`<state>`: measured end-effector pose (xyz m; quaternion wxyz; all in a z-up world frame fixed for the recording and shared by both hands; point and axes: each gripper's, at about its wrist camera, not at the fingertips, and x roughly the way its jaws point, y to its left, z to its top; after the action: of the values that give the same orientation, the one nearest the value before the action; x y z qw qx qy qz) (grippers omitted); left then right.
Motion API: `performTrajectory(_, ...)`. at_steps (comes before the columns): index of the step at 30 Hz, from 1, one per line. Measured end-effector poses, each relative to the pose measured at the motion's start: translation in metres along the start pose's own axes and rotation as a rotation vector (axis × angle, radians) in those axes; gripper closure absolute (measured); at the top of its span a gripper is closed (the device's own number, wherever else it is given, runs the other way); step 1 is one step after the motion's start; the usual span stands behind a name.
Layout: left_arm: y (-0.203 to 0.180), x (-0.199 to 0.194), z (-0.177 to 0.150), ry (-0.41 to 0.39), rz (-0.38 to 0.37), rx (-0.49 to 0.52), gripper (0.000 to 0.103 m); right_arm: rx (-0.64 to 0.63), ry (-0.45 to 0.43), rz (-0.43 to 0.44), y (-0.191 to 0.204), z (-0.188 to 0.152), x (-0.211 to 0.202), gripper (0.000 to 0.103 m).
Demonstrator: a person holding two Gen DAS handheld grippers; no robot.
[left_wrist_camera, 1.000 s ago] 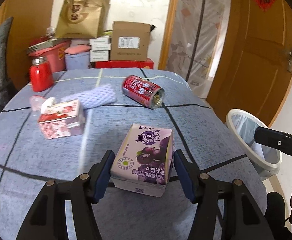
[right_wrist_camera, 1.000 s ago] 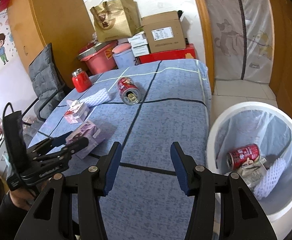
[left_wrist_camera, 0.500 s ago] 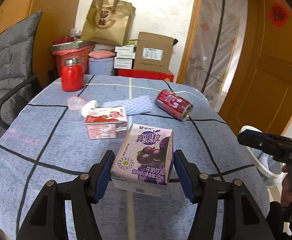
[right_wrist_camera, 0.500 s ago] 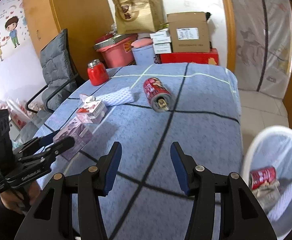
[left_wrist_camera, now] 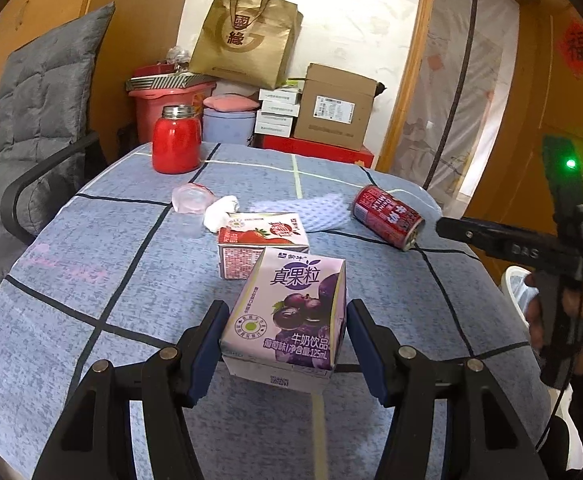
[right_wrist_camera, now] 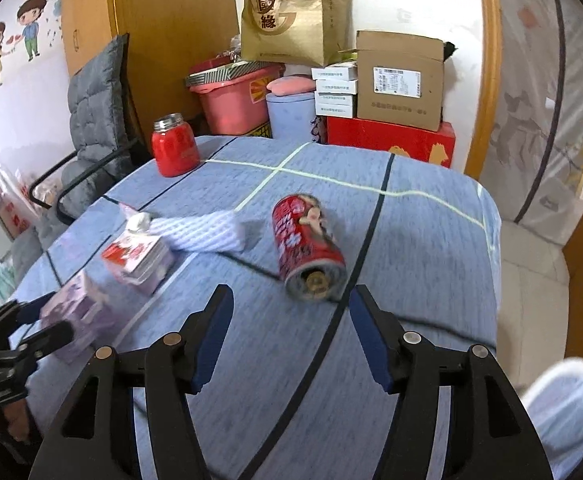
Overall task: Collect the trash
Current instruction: 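Grasp the purple milk box with the left gripper while the right gripper grasps the red can, then carry the milk box and red can over the wastebasket with both grippers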
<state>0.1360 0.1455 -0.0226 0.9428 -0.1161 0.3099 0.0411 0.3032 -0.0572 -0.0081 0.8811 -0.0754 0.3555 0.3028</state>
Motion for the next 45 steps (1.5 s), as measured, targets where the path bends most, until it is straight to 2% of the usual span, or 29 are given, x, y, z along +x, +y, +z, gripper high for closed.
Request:
performTrajectory(10, 0.001, 0.016, 0.000, 0.027, -0.009, 0.003, 0.043, -0.042, 0.072, 0.009, -0.008, 0.014, 0.060, 0.042)
performTrajectory(14, 0.000, 0.025, -0.003, 0.055, -0.025, 0.005, 0.042, -0.042, 0.107, -0.015, -0.008, 0.015, 0.075, 0.042)
performTrajectory(17, -0.002, 0.027, -0.004, 0.057, -0.024, 0.013, 0.042, 0.026, 0.110, 0.036, -0.017, 0.016, 0.077, 0.044)
performTrajectory(18, -0.002, 0.027, -0.004, 0.057, -0.025, 0.013, 0.042, 0.038, 0.108, 0.042, -0.018, 0.016, 0.077, 0.048)
performTrajectory(22, -0.004, 0.028, -0.005, 0.063, -0.025, 0.019, 0.042, 0.045, 0.103, 0.038, -0.015, 0.014, 0.074, 0.048)
performTrajectory(32, -0.015, 0.023, -0.006, 0.072, -0.025, 0.030, 0.042, 0.108, 0.046, 0.042, -0.018, -0.005, 0.026, 0.049)
performTrajectory(45, -0.057, -0.003, -0.003, 0.047, -0.058, 0.076, 0.043, 0.134, -0.010, 0.037, -0.018, -0.044, -0.051, 0.049)
